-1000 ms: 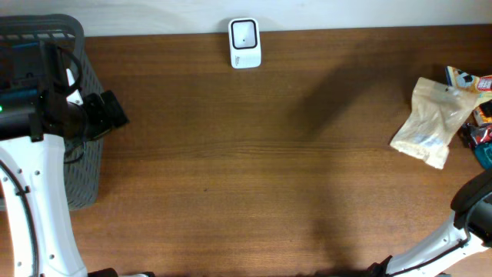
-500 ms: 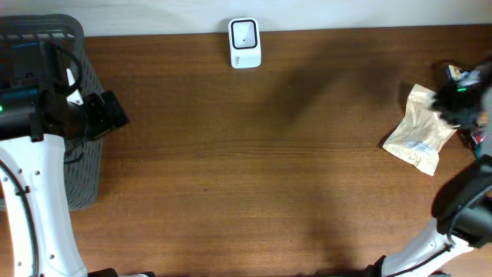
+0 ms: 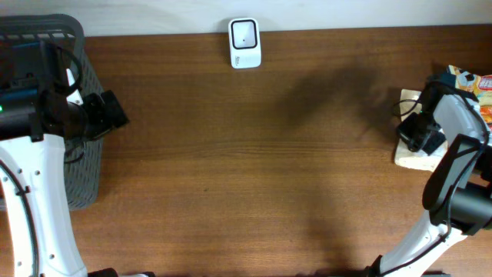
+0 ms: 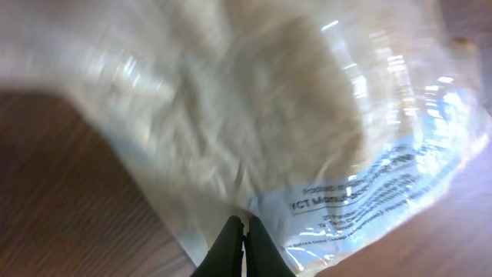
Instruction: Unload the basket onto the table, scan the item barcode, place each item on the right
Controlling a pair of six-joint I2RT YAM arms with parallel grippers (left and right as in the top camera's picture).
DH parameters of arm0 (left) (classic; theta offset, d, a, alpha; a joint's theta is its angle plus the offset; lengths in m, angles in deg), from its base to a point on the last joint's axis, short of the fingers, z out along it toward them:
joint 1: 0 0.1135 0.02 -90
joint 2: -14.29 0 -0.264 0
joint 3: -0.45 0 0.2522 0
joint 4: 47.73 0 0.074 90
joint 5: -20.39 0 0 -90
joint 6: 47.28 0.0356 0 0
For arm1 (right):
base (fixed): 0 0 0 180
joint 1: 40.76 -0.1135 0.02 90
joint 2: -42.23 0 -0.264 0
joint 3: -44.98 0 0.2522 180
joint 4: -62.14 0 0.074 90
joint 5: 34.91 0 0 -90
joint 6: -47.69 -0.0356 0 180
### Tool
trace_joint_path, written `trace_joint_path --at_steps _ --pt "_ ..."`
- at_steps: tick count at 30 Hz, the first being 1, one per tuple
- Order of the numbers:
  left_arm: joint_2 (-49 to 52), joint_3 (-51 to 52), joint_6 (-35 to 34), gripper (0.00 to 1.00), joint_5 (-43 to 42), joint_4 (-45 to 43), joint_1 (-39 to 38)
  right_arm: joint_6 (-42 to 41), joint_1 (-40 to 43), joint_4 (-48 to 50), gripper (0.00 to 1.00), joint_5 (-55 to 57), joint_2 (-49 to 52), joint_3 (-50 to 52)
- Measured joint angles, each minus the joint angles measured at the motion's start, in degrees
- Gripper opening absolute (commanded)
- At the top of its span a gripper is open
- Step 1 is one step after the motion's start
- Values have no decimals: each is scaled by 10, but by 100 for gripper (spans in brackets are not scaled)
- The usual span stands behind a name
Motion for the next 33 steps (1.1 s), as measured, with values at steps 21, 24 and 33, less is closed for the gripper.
trace_joint_path --at_steps 21,24,33 --pt "0 0 0 99 0 0 0 75 -7 -45 4 -67 0 -97" --pt "0 0 0 99 0 0 0 58 -33 -15 4 -49 8 -55" --pt "0 0 0 99 0 0 0 31 17 62 4 -13 38 -15"
